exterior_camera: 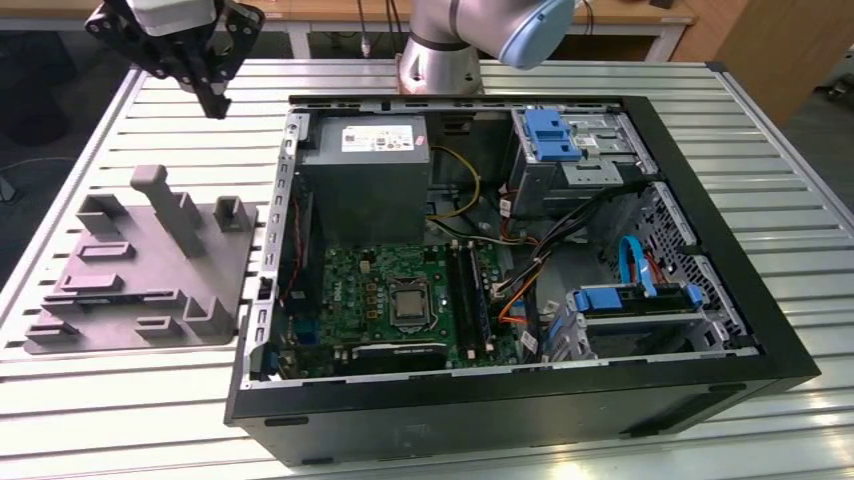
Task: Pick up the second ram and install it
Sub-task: 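Reach for the second ram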
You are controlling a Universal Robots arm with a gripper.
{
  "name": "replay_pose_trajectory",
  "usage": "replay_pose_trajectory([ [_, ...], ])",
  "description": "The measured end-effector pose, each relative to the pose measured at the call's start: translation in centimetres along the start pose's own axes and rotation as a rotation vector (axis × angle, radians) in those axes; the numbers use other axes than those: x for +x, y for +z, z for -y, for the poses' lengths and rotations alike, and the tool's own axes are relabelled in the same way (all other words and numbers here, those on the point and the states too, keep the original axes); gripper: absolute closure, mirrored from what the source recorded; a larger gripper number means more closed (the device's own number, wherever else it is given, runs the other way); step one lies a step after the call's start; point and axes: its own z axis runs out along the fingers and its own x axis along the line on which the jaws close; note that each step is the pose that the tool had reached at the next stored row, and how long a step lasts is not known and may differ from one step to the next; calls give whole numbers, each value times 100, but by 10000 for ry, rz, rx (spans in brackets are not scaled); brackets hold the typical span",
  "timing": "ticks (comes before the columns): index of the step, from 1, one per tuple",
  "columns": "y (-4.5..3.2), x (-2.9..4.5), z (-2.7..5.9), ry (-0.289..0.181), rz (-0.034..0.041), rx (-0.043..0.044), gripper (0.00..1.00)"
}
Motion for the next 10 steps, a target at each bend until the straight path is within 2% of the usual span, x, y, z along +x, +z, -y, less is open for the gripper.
replay_pose_trajectory([
  [10,-3,175,10,1,0,0,90],
])
